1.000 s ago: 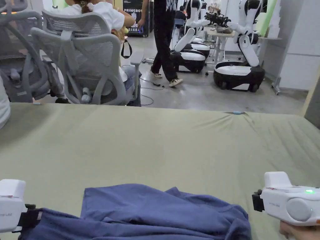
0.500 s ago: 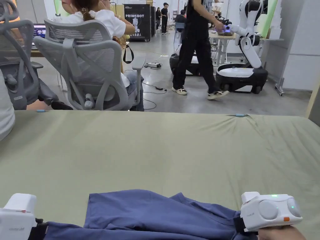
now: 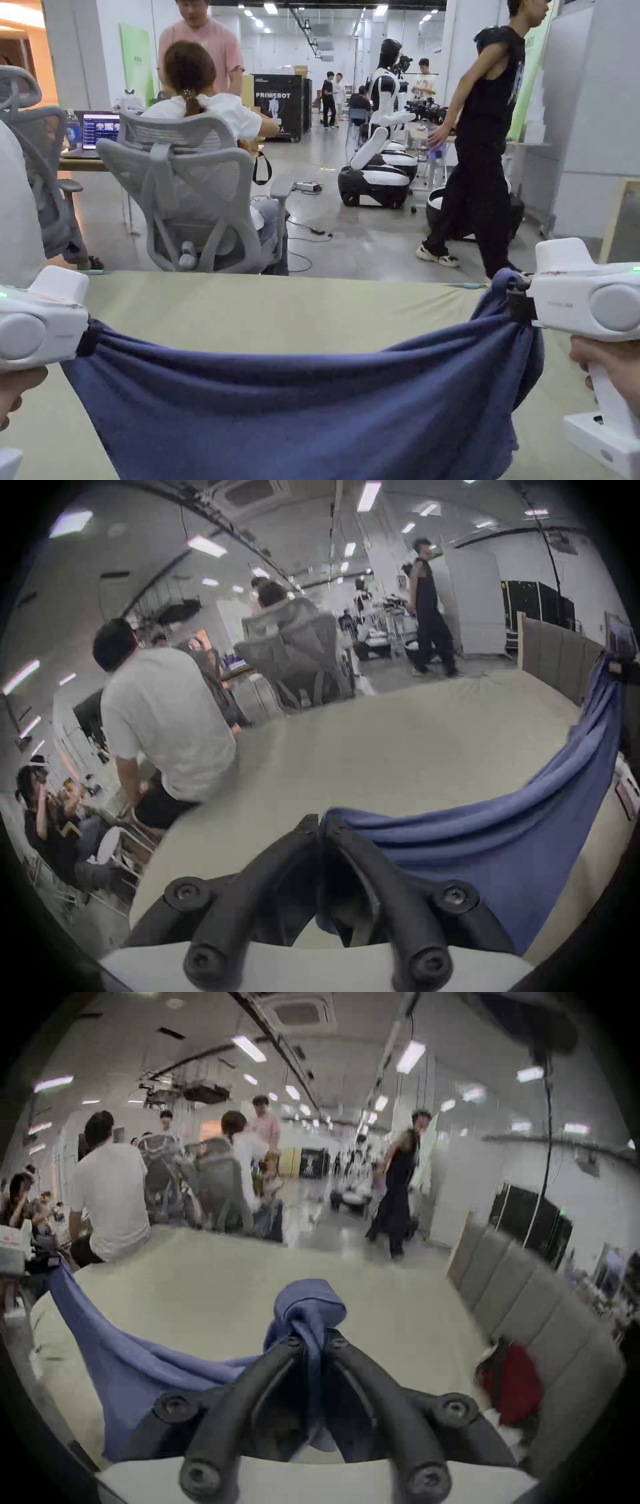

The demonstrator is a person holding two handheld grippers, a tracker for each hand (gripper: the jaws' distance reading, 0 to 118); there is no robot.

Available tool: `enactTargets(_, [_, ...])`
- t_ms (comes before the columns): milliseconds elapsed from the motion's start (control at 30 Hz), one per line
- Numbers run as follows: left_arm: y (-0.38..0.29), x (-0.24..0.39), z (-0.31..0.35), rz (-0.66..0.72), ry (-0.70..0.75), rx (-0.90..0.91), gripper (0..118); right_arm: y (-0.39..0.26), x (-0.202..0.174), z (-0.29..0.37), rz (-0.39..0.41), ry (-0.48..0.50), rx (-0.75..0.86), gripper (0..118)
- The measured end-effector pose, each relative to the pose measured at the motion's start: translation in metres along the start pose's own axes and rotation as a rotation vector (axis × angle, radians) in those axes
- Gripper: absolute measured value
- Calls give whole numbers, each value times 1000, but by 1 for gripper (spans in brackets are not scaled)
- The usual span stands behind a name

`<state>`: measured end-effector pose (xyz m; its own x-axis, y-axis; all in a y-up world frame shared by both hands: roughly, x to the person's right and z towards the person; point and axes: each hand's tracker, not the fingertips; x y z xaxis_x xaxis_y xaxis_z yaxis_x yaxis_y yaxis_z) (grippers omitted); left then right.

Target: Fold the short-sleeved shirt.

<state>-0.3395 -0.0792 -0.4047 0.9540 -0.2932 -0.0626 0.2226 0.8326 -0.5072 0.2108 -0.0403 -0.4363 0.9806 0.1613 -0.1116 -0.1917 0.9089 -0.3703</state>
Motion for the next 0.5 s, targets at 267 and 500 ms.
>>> enactTargets(267, [90,-18,11,133,-2,203,0,85,33,32,-54,-175,215,7])
enactTargets(500, [116,4,-21,96,3,190,0,74,35,-11,-76,-194,155,7])
